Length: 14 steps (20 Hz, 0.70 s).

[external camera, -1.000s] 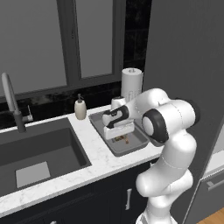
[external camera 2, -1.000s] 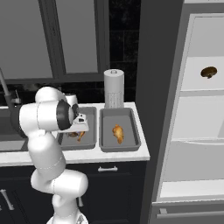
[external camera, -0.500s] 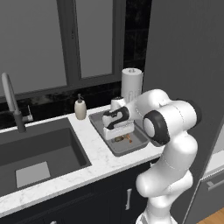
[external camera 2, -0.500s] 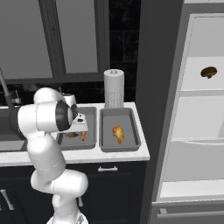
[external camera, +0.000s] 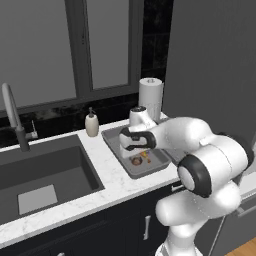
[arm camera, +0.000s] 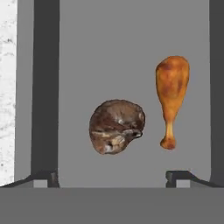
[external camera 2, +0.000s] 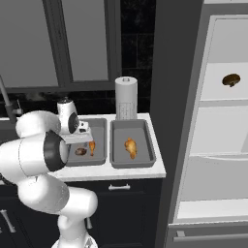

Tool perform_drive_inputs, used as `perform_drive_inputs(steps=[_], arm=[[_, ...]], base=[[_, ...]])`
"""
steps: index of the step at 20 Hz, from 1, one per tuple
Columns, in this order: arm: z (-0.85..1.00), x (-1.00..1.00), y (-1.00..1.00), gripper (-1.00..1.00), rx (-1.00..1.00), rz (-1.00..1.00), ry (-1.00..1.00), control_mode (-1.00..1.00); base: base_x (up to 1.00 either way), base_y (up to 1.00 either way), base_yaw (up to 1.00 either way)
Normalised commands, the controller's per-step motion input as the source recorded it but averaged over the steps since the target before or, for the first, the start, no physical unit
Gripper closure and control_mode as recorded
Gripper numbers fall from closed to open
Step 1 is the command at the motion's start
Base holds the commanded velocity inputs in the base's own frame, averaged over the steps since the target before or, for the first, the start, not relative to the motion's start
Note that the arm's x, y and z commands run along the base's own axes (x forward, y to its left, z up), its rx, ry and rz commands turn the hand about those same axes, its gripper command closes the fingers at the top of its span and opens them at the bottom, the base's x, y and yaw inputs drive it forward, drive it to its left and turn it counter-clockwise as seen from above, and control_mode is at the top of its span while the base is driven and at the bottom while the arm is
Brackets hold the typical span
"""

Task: Place one mushroom and one chicken drumstick in each tupperware on the nearby counter, to pack two identical lunches.

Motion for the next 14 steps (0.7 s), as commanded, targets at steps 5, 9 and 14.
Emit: perform_drive_inputs(steps=[5, 9, 14], arm=[[0.74, -0.64, -0.3, -1.0, 0.03, 0.0, -0.17, -1.0], [0.85, -0.64, -0.2, -1.0, 0.07, -0.05, -0.17, -1.0], [0.83, -0.55, -0.14, -1.0, 0.07, -0.08, -0.09, -1.0]], base=[[0.0, 0.0, 0.0], [0.0, 0.0, 0.0], [0.0, 0.0, 0.0]])
